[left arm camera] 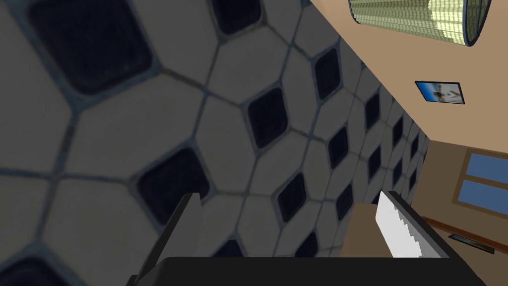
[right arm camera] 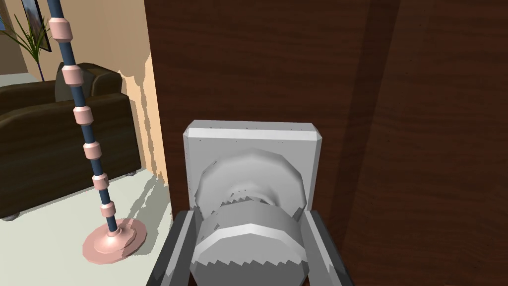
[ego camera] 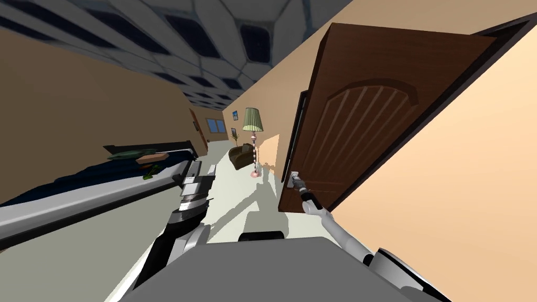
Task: Pull the door open
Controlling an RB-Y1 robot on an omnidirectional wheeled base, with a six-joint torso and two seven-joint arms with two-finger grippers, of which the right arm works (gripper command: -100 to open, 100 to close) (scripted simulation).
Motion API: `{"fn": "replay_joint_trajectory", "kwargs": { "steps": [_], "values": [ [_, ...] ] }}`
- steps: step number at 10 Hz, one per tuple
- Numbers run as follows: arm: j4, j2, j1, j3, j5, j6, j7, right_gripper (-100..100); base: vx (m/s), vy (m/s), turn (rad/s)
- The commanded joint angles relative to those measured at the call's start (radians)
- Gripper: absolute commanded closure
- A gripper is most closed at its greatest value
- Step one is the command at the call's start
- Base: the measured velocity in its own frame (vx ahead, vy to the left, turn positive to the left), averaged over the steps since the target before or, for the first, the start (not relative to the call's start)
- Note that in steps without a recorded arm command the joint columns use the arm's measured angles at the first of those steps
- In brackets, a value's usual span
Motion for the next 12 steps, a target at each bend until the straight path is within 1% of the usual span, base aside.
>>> {"fn": "replay_joint_trajectory", "kwargs": {
  "steps": [1,3,4,5,6,11,12],
  "values": [
    [-0.012,-0.012,0.006,0.018,0.002,-0.005,-0.014,100,-0.175,-0.059,0.068],
    [-0.021,-0.025,0.011,0.033,0.003,-0.011,-0.027,100,-0.165,-0.082,0.072],
    [-0.015,-0.02,0.009,0.03,0.003,-0.007,-0.023,100,-0.068,-0.031,0.024],
    [-0.046,-0.032,0.021,0.061,0.015,-0.011,-0.031,100,-0.035,0.001,-0.164],
    [-0.073,-0.043,0.029,0.085,0.025,-0.015,-0.037,100,-0.043,-0.002,-0.224],
    [-0.156,-0.076,0.057,0.159,0.054,-0.026,-0.055,100,-0.036,-0.033,-0.115],
    [-0.156,-0.076,0.057,0.159,0.054,-0.026,-0.055,100,-0.022,-0.033,-0.037]
  ]
}}
